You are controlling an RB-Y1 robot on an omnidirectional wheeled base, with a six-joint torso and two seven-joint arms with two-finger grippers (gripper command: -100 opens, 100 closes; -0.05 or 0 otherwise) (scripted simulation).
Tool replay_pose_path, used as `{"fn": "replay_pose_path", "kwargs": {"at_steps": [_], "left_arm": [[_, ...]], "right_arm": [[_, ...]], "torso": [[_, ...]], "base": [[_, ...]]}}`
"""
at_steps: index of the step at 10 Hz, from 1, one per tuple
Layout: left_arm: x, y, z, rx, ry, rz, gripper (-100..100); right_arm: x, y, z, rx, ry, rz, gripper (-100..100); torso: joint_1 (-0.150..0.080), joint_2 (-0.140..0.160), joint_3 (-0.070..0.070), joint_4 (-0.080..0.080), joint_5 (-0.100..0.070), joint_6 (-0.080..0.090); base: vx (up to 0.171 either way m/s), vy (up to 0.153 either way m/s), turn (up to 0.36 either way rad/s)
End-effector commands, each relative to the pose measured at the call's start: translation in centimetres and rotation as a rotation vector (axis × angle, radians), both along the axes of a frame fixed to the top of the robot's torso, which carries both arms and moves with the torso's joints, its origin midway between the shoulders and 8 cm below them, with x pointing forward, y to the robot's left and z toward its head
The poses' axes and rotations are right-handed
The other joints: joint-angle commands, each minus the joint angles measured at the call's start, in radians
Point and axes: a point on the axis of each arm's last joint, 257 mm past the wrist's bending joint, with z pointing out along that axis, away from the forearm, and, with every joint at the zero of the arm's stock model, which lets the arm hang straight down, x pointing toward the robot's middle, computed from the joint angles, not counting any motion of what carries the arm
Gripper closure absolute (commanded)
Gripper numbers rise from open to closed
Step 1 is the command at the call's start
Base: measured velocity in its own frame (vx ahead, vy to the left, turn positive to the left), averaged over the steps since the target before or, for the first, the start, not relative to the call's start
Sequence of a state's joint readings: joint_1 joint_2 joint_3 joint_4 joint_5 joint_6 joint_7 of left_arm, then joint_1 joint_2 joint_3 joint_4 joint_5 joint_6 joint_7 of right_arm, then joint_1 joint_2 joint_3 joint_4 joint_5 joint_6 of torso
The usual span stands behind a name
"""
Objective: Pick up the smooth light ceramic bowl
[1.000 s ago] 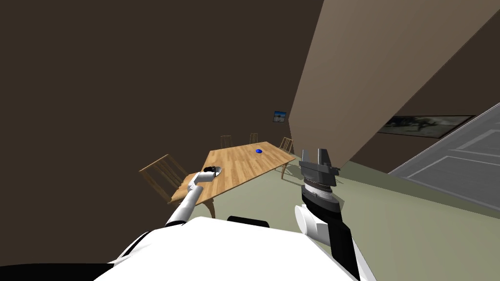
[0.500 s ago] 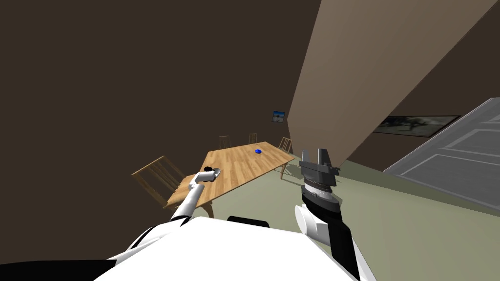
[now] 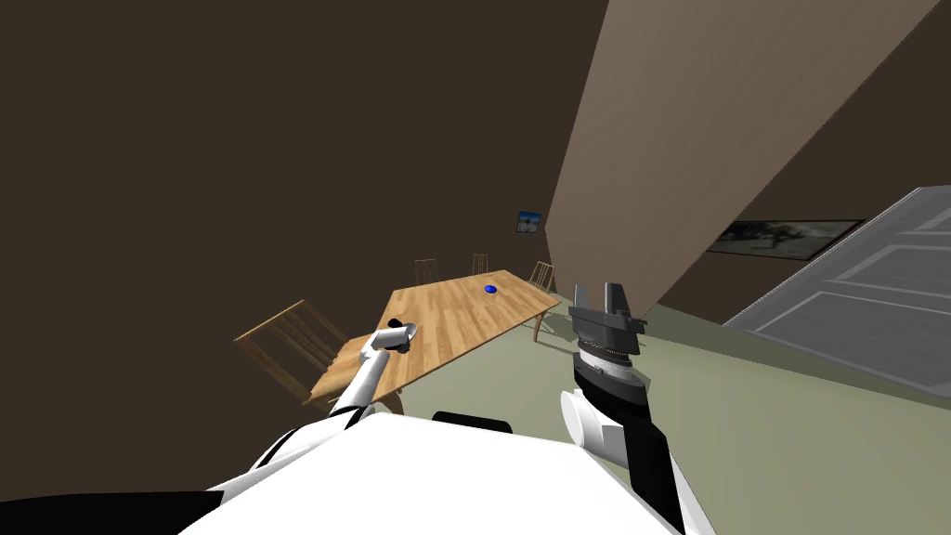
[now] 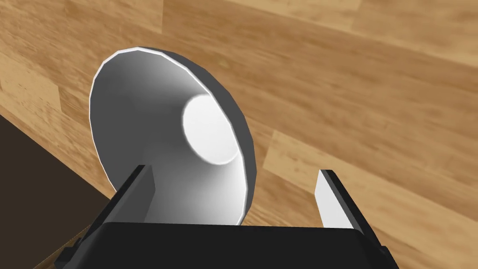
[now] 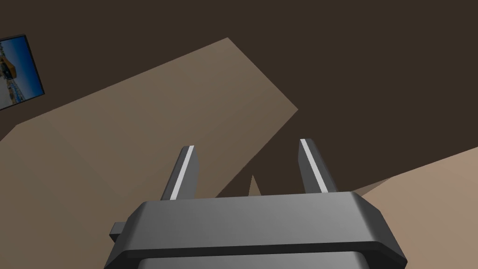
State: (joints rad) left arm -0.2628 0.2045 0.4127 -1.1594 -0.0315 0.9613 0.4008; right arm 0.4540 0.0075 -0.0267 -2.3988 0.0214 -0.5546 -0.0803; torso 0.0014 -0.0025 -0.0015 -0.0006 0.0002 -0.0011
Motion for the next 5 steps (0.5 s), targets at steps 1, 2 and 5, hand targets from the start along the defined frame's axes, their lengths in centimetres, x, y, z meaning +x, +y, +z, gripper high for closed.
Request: {"fn": "replay_pose_path", "kwargs": {"at_steps": [1, 2, 5], "left_arm": [[0.0, 0.0, 0.0, 0.000, 0.000, 0.000, -100], [-0.1, 0.0, -0.1, -0.004, 0.004, 0.003, 0], [-0.8, -0.4, -2.0, -0.003, 0.003, -0.008, -100]], "right_arm": [[0.0, 0.0, 0.0, 0.000, 0.000, 0.000, 0], [0.0, 0.0, 0.0, 0.000, 0.000, 0.000, 0], [0.0, 0.0, 0.0, 0.000, 0.000, 0.000, 0]], "torso": [[0.000, 0.000, 0.000, 0.000, 0.000, 0.000], [0.000, 0.001, 0.001, 0.000, 0.000, 0.000], [0.000, -0.001, 0.000, 0.000, 0.000, 0.000]], "base": [[0.022, 0.010, -0.005], [0.000, 0.000, 0.000], [0.061, 0.018, 0.030]]}}
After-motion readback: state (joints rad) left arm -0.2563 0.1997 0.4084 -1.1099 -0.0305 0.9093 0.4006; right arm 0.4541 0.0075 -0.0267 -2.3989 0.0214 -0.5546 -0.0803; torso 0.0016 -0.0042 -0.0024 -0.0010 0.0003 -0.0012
